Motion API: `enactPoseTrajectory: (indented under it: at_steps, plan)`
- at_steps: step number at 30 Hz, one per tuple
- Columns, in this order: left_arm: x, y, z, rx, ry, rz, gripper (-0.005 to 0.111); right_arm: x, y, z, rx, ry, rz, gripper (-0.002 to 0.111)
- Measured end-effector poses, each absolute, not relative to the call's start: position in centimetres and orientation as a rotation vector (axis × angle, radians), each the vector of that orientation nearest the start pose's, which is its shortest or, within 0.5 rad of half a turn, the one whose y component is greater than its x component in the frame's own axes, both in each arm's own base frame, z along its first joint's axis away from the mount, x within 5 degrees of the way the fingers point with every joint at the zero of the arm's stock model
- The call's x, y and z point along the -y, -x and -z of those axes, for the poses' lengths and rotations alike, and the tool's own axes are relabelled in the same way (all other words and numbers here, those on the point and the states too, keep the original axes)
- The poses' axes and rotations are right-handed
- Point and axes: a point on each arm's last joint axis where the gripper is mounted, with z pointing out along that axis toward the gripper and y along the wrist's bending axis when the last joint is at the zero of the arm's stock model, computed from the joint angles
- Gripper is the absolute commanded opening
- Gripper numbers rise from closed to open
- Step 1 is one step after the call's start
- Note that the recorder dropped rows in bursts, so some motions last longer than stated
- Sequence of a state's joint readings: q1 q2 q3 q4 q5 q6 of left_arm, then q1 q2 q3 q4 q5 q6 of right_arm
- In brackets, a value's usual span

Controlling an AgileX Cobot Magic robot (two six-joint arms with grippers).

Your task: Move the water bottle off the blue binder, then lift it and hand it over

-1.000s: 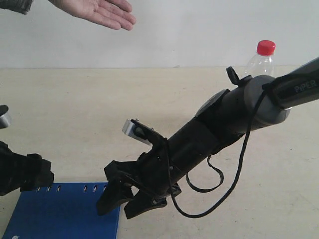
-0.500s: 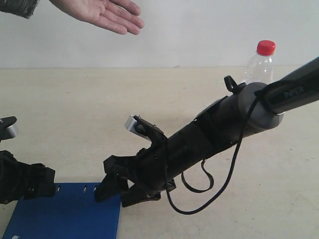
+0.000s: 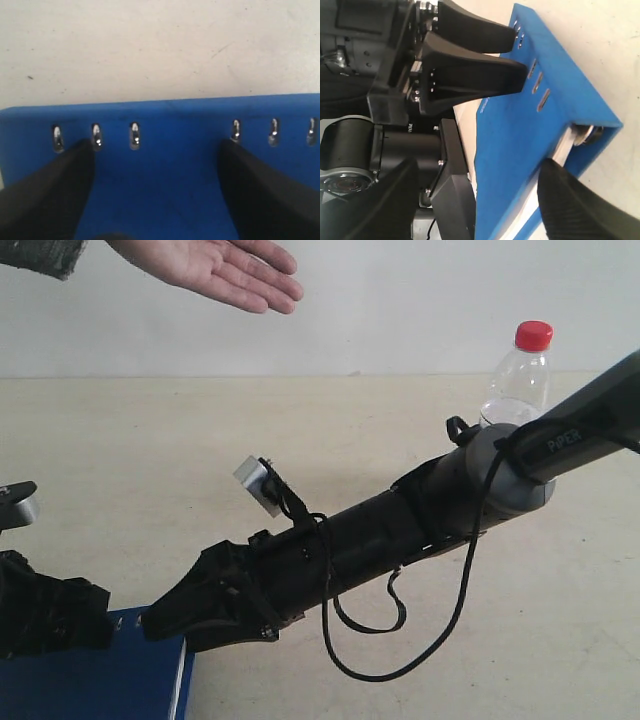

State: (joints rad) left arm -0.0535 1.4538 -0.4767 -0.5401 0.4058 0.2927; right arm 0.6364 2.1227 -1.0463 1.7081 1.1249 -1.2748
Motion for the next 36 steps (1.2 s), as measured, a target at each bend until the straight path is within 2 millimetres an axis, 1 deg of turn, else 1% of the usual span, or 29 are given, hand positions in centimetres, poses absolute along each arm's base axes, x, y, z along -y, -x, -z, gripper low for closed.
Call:
enactPoseTrajectory:
  at_steps: [6,8,10,13,15,16,22,25,27,29,31,34,35,36]
  plan:
    - [3.0,-20.8,-14.3,-2.817,0.175,0.352,0.066,-28.4,-24.8,-11.9,-2.405,0.718,-1.85,0.059]
    - [3.0,-20.8,-14.3,-2.816,0.181,0.357,0.066,-28.4,-24.9,-11.8,-2.414,0.712,-1.828,0.058]
    - [3.1,-20.8,-14.3,-2.812,0.206,0.372,0.066,-28.4,-25.1,-11.5,-2.436,0.693,-1.782,0.049]
    - [3.2,-20.9,-14.4,-2.798,0.23,0.399,0.066,-28.3,-25.4,-11.1,-2.479,0.645,-1.705,0.032]
    - [3.3,-20.9,-14.8,-2.777,0.235,0.415,0.066,-28.3,-25.6,-10.9,-2.489,0.625,-1.673,0.024]
    - [3.3,-20.9,-15.1,-2.76,0.23,0.415,0.066,-28.3,-25.7,-10.9,-2.49,0.614,-1.668,0.022]
    - [2.8,-21.3,-16.9,-2.604,0.235,0.359,0.066,-28.3,-25.8,-10.9,-2.487,0.604,-1.663,0.021]
    - [2.6,-21.4,-17.2,-2.58,0.243,0.35,0.065,-28.3,-25.8,-10.9,-2.491,0.597,-1.659,0.021]
    - [2.1,-21.3,-17.1,-2.572,0.275,0.325,0.063,-28.3,-25.8,-10.9,-2.507,0.579,-1.662,0.021]
    - [1.2,-21.2,-16.8,-2.558,0.355,0.291,0.062,-28.2,-25.8,-10.7,-2.539,0.561,-1.646,0.024]
    - [0.1,-21.1,-16.6,-2.545,0.427,0.248,0.062,-28.1,-25.7,-10.4,-2.586,0.562,-1.61,0.034]
    - [-1.3,-20.7,-16.3,-2.545,0.49,0.195,0.062,-27.8,-25.4,-10.1,-2.649,0.585,-1.57,0.055]
    - [-1.6,-20.6,-16.2,-2.547,0.509,0.187,0.062,-27.7,-25.3,-10.0,-2.667,0.587,-1.564,0.059]
    - [-1.8,-20.6,-16.2,-2.549,0.52,0.182,0.062,-27.7,-25.3,-9.9,-2.677,0.593,-1.559,0.061]
